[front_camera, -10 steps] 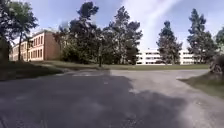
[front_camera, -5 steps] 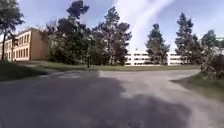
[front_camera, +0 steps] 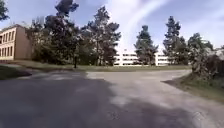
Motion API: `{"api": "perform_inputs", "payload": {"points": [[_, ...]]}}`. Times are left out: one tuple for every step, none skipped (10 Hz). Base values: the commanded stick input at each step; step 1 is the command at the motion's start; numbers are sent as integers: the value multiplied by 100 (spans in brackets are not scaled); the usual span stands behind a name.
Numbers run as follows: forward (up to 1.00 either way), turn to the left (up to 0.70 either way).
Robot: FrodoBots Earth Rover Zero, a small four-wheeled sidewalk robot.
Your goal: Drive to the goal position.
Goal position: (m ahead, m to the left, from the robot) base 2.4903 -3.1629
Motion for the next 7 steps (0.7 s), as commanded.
{"api": "perform_inputs", "payload": {"points": [[70, 0], [70, 0], [70, 0], [70, 0], [70, 0], [70, 0], [70, 0]]}}
